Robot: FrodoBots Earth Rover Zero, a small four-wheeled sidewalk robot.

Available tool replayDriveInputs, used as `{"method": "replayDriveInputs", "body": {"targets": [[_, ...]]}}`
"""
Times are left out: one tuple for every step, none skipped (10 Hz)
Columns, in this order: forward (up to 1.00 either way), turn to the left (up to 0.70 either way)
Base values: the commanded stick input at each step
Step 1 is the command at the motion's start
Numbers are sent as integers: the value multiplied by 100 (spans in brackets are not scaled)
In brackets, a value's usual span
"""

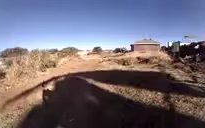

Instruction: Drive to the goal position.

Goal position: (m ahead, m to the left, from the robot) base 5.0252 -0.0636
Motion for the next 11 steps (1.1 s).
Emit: {"method": "replayDriveInputs", "body": {"targets": [[50, 0], [50, 0], [50, 0], [50, 0], [50, 0], [50, 0], [50, 0], [50, 0], [50, 0], [50, 0], [50, 0]]}}
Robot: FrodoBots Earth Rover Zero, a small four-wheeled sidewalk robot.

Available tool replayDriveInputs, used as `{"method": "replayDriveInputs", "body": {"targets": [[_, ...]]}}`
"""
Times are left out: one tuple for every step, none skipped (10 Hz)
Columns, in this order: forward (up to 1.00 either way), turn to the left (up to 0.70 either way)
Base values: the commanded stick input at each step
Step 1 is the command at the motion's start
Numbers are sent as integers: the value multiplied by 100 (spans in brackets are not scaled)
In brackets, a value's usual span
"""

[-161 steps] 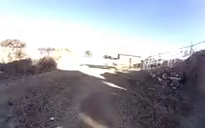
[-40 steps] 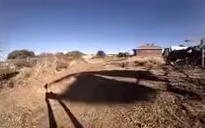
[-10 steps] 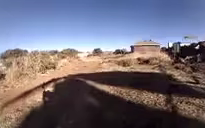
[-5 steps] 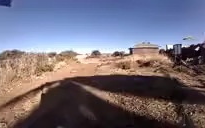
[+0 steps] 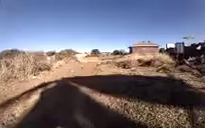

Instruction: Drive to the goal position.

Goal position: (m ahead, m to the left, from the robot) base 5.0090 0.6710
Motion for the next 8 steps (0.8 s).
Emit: {"method": "replayDriveInputs", "body": {"targets": [[50, 0], [50, 0], [50, 0], [50, 0], [50, 0], [50, 0], [50, 0], [50, 0]]}}
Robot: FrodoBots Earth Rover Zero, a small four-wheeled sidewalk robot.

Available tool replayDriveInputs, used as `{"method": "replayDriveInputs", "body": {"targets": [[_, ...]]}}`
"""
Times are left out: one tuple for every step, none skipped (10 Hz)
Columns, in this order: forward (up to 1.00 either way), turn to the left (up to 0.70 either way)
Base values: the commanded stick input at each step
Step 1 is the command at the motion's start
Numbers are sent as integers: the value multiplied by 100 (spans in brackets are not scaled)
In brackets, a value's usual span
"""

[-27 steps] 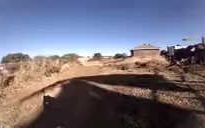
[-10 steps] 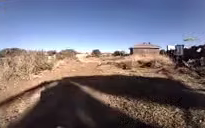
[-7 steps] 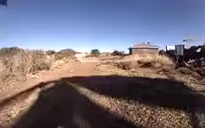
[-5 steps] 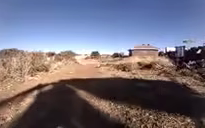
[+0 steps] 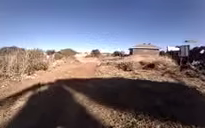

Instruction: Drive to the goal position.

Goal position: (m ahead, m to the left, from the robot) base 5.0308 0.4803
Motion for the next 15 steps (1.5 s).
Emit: {"method": "replayDriveInputs", "body": {"targets": [[50, 0], [50, 0], [50, 0], [50, 0], [50, 4], [50, 49], [50, 12], [50, 2], [50, 27], [50, 49], [50, 43], [50, 11], [50, 0], [50, 0], [50, 0]]}}
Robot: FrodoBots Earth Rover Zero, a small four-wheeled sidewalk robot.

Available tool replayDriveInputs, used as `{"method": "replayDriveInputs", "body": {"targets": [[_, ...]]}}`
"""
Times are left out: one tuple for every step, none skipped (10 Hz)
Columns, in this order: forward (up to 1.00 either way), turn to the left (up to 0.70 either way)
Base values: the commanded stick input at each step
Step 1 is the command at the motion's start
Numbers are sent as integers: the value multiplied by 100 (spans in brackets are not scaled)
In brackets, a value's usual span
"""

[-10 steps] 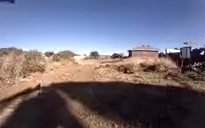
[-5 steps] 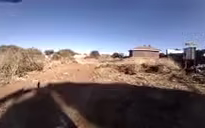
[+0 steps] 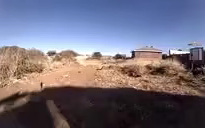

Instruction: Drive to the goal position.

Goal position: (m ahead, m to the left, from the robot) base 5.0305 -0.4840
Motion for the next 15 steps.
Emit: {"method": "replayDriveInputs", "body": {"targets": [[50, 0], [50, 0], [50, 0], [50, 0], [50, 0], [50, 0], [50, 0], [50, 0], [50, 0], [50, 0], [50, 0], [50, 0], [50, 0], [50, 0], [50, 0]]}}
